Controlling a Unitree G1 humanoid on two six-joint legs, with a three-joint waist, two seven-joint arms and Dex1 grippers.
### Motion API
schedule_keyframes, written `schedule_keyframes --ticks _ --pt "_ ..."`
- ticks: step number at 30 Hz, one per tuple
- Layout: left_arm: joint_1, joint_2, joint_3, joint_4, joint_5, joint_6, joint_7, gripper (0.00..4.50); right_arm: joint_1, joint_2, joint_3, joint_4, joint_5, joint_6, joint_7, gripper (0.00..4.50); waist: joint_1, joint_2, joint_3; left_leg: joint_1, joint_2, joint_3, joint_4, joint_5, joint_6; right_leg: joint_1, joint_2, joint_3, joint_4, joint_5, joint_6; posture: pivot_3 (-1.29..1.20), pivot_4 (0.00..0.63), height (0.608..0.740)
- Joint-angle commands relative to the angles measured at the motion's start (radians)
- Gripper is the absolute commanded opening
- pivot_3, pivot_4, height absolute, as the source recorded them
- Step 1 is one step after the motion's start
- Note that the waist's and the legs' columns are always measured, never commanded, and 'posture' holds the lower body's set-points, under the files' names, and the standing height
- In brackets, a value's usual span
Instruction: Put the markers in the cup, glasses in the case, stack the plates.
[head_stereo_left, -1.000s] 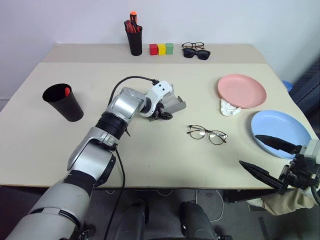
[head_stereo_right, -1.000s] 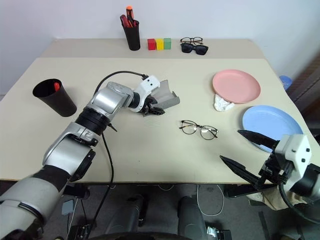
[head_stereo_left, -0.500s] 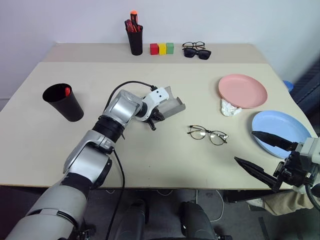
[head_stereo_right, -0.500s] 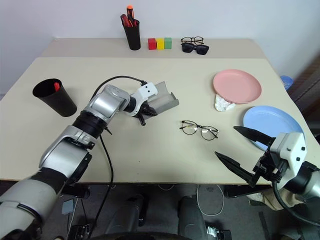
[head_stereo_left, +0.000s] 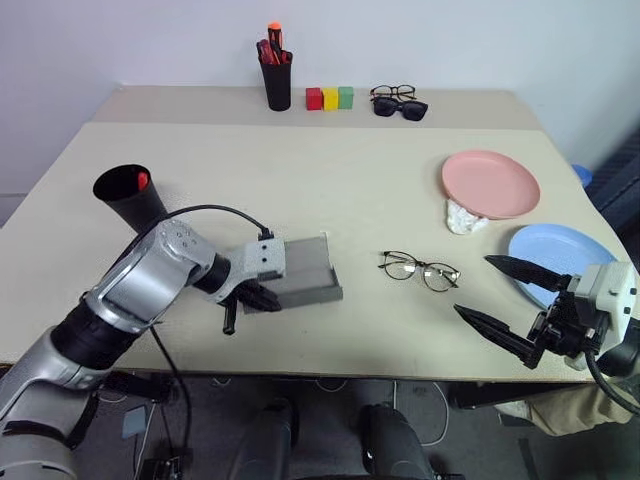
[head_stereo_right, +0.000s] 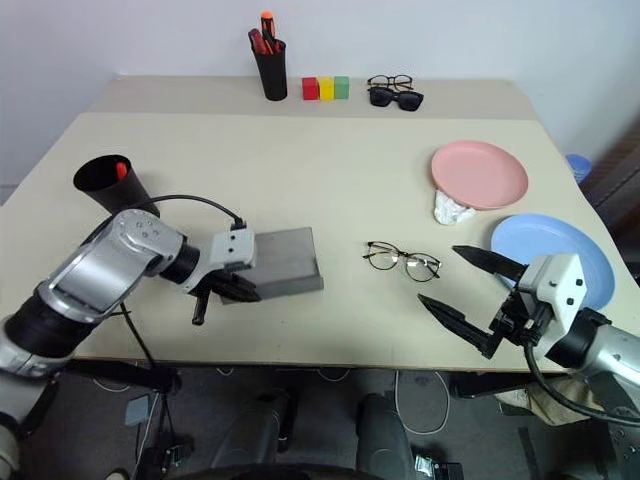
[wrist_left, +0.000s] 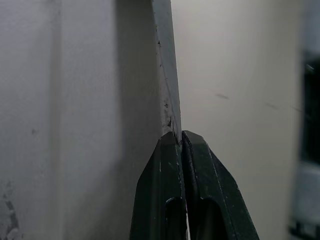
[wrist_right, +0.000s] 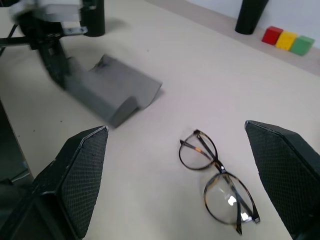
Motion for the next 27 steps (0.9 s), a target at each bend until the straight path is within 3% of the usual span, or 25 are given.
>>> schedule_keyframes --ticks 1,8,17,27 --pt "-0.063 -0.08 -0.044 0.006 0.012 0.02 0.058 0.09 -0.014 0.001 -0.002 -0.003 -0.008 -0.025 0.0 4.5 0.005 0.0 0.0 0.0 0.0 0.0 0.0 0.0 0.0 0.0 0.0 0.0 0.0 0.0 0.0 0.0 0.15 0.74" --pt "-0.218 -0.259 -0.132 0.233 0.09 -0.018 0.165 0.09 0.013 0.008 -0.031 -0.025 -0.01 -0.029 -0.01 4.5 -0.002 0.0 0.0 -0.001 -0.002 0.0 0.0 0.002 0.003 0.0 0.001 -0.001 0.0 0.0 -0.001 0.0 0.15 0.74" --pt "-0.316 -0.372 -0.193 0.487 0.168 -0.213 0.155 0.09 0.056 0.015 -0.063 -0.062 -0.001 -0.027 -0.038 4.5 0.001 0.0 0.0 0.0 -0.002 0.001 0.001 0.002 0.003 0.0 0.002 -0.001 0.002 0.0 0.001 0.0 0.15 0.74" --pt "-0.372 -0.488 -0.188 0.645 0.224 -0.32 0.151 0.09 0.045 0.007 -0.041 -0.085 -0.016 -0.003 -0.094 4.5 0.001 0.0 0.0 0.0 -0.002 0.001 0.002 0.002 0.003 0.001 0.001 -0.001 0.001 -0.001 0.002 0.0 0.15 0.74"
